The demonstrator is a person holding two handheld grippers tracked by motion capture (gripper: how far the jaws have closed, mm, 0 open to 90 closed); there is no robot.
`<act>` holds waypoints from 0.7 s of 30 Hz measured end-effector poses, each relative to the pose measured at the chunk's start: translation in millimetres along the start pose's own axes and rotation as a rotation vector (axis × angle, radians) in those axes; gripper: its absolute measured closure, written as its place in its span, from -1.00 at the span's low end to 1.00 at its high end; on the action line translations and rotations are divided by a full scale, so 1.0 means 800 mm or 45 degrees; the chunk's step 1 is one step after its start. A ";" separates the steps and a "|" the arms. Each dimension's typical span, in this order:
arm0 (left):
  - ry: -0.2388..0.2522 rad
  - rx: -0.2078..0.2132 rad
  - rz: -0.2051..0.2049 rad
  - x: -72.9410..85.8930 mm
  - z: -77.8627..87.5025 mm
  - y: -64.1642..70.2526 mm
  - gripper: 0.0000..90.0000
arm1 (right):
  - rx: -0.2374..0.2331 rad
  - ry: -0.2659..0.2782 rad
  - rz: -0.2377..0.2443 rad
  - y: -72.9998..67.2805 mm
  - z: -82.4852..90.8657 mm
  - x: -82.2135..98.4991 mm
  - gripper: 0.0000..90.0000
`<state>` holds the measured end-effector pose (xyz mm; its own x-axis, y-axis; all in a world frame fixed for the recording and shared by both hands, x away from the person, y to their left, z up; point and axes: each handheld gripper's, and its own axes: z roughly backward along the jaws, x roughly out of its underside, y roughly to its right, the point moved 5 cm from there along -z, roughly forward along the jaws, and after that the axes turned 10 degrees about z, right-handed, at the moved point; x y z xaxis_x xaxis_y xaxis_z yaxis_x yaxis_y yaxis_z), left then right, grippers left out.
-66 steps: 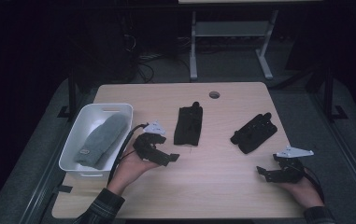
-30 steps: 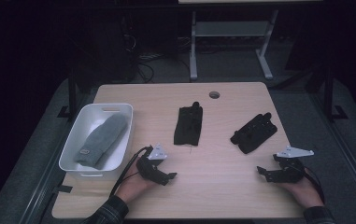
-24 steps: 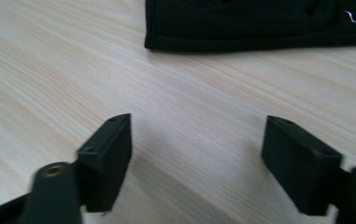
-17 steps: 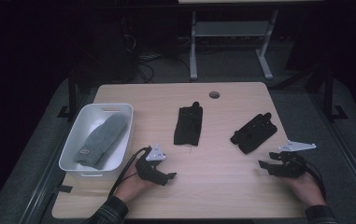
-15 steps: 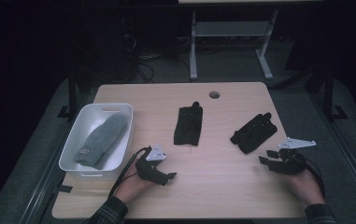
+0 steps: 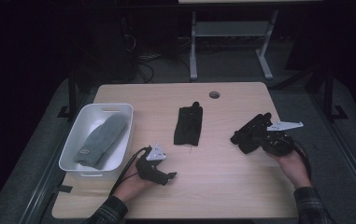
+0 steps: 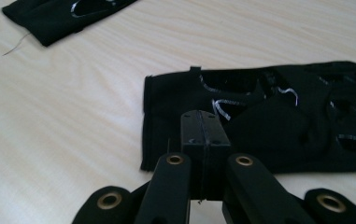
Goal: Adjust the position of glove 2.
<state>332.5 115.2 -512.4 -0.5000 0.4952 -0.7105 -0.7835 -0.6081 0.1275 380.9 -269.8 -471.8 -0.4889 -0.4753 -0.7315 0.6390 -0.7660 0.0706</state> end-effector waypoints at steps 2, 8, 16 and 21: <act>0.001 0.000 0.001 0.000 0.000 0.000 -0.73 | 0.009 -0.009 -0.004 0.005 -0.007 -0.004 1.00; -0.004 0.000 0.000 0.000 0.000 0.000 -0.73 | 0.019 -0.029 -0.030 0.019 -0.033 -0.013 1.00; -0.006 0.000 -0.001 0.000 0.000 0.000 -0.73 | 0.037 -0.113 -0.036 0.031 -0.064 -0.007 1.00; -0.007 0.000 0.000 0.000 0.000 0.000 -0.73 | 0.026 -0.116 -0.033 0.027 -0.065 -0.006 1.00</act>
<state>332.3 115.5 -512.2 -0.5020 0.4983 -0.7069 -0.7834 -0.6083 0.1275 428.3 -261.6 -502.0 -0.5574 -0.4919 -0.6689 0.6137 -0.7867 0.0671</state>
